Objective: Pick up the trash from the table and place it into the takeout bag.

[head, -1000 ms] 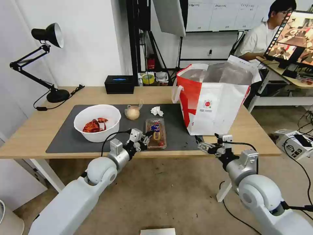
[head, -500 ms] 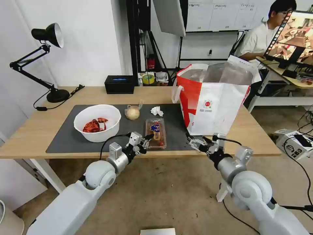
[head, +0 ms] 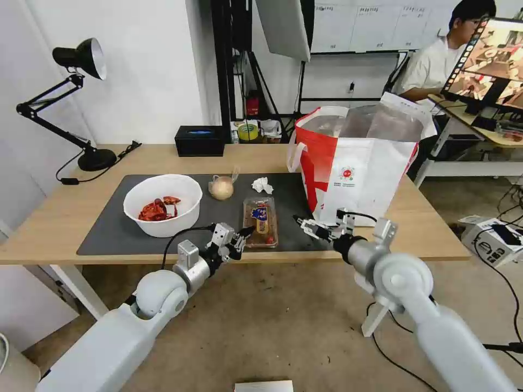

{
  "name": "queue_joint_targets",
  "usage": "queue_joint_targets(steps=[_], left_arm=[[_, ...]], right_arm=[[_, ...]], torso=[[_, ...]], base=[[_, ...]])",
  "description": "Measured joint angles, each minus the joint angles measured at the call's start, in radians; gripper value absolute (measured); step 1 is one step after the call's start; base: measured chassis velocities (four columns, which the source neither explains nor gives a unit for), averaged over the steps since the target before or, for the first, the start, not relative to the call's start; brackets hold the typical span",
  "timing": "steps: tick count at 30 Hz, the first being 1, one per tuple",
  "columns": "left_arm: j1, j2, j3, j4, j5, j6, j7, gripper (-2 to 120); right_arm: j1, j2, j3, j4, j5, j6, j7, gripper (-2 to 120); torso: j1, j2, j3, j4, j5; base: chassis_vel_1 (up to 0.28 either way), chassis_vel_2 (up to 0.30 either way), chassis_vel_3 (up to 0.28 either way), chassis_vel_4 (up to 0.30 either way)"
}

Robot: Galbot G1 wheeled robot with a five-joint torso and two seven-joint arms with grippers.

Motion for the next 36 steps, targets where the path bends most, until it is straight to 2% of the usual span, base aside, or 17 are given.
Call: queue_joint_targets(steps=[3, 12, 22, 28, 36], left_arm=[[0.005, 0.000, 0.000, 0.000, 0.000, -0.001, 0.002, 0], [0.007, 0.002, 0.000, 0.003, 0.000, -0.004, 0.005, 0], [0.016, 0.001, -0.005, 0.003, -0.001, -0.006, 0.006, 0], [0.020, 0.010, -0.013, -0.001, -0.002, -0.009, 0.007, 0], [0.016, 0.007, -0.013, -0.001, -0.005, -0.012, 0.008, 0]], right_arm=[[0.047, 0.020, -0.020, -0.030, 0.054, -0.019, 0.040, 100], [0.138, 0.073, -0.054, -0.093, 0.107, -0.082, 0.094, 100], [0.297, 0.139, -0.103, -0.220, 0.238, -0.160, 0.230, 100], [0.344, 0.165, -0.128, -0.260, 0.325, -0.165, 0.306, 100], [0.391, 0.203, -0.165, -0.334, 0.355, -0.165, 0.345, 100]], torso=[[0.000, 0.000, 0.000, 0.0000, 0.0001], [0.000, 0.000, 0.000, 0.0000, 0.0000], [0.000, 0.000, 0.000, 0.0000, 0.0000], [0.000, 0.000, 0.000, 0.0001, -0.0001], [0.000, 0.000, 0.000, 0.0000, 0.0000]], base=[[0.000, 0.000, 0.000, 0.000], [0.000, 0.000, 0.000, 0.000], [0.000, 0.000, 0.000, 0.000], [0.000, 0.000, 0.000, 0.000], [0.000, 0.000, 0.000, 0.000]])
